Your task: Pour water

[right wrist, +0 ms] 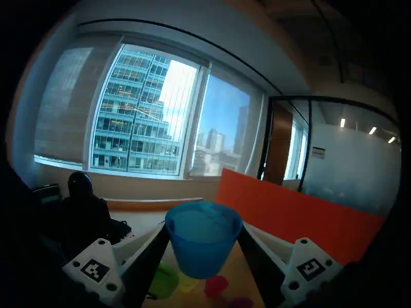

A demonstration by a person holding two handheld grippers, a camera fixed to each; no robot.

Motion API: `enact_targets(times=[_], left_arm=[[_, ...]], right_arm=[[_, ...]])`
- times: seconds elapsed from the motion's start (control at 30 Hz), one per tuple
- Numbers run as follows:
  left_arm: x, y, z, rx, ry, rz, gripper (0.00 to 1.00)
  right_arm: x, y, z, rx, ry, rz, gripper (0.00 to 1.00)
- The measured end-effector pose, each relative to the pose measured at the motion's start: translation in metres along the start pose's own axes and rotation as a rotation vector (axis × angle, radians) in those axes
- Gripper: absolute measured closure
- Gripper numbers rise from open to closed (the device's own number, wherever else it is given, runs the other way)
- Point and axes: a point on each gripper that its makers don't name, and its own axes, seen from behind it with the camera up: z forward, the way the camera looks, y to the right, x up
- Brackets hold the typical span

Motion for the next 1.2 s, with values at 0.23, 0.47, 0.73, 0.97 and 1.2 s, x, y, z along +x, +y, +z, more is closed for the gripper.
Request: enact_targets(times=[0.23, 0.47, 0.73, 0.97, 1.2], left_arm=[[-0.005, -0.007, -0.005, 0.024, -0.014, 0.005, 0.18], [-0.01, -0.019, -0.012, 0.053, -0.025, 0.002, 0.18], [-0.013, -0.029, -0.019, 0.077, -0.033, 0.0, 0.18], [-0.016, -0.033, -0.022, 0.086, -0.041, -0.001, 0.18], [-0.015, -0.034, -0.024, 0.091, -0.043, 0.005, 0.18]], right_arm=[[-0.01, 0.01, -0.01, -0.029, -0.011, 0.016, 0.1], [-0.019, 0.024, -0.021, -0.06, -0.015, 0.038, 0.1], [-0.024, 0.039, -0.035, -0.094, -0.01, 0.057, 0.1], [-0.033, 0.056, -0.05, -0.135, -0.019, 0.066, 0.1], [-0.035, 0.071, -0.066, -0.172, -0.022, 0.069, 0.1]])
